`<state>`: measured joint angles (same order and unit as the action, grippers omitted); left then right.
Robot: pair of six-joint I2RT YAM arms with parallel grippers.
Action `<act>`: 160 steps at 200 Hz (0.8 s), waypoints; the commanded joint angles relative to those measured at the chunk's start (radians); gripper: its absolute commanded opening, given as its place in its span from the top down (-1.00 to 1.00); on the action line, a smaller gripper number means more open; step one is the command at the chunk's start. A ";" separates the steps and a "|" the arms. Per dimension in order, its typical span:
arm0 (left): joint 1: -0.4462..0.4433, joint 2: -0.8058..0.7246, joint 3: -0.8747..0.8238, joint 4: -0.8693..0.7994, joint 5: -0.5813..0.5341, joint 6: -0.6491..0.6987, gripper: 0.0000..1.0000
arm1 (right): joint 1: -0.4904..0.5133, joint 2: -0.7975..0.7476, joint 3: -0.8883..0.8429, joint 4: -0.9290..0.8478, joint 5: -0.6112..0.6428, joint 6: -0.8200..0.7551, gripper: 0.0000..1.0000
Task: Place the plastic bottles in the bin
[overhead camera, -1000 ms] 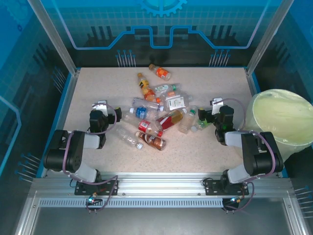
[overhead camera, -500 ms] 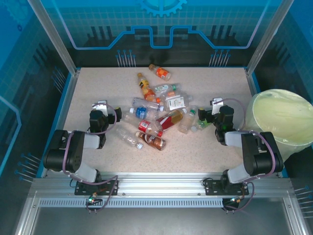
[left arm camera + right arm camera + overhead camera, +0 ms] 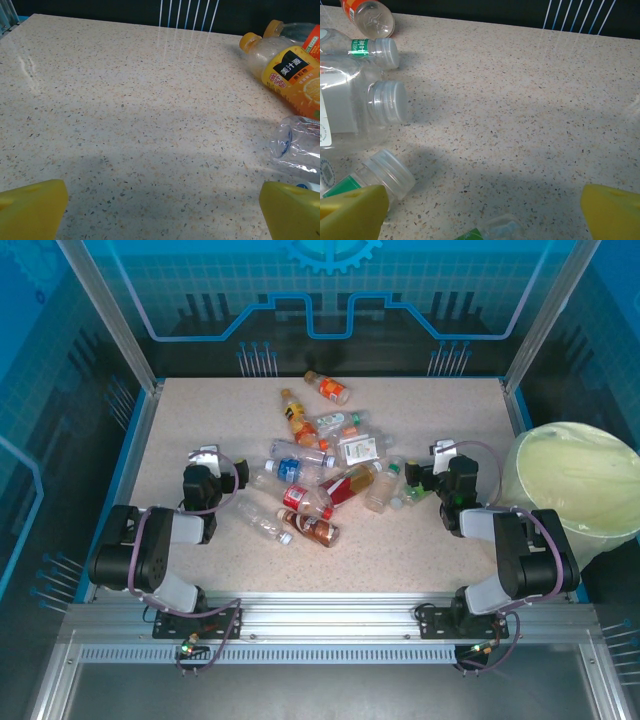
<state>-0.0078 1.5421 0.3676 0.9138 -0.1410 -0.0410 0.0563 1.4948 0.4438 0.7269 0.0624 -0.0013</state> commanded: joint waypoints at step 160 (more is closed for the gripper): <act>-0.003 -0.717 0.240 -1.134 -0.094 -0.490 -0.98 | 0.117 -0.062 0.520 -1.198 0.253 0.861 -0.99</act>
<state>-0.0086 0.8570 0.5797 0.0006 -0.2699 -0.4194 0.1635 1.4021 0.9604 -0.2878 0.2455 0.5610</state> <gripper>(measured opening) 0.989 0.997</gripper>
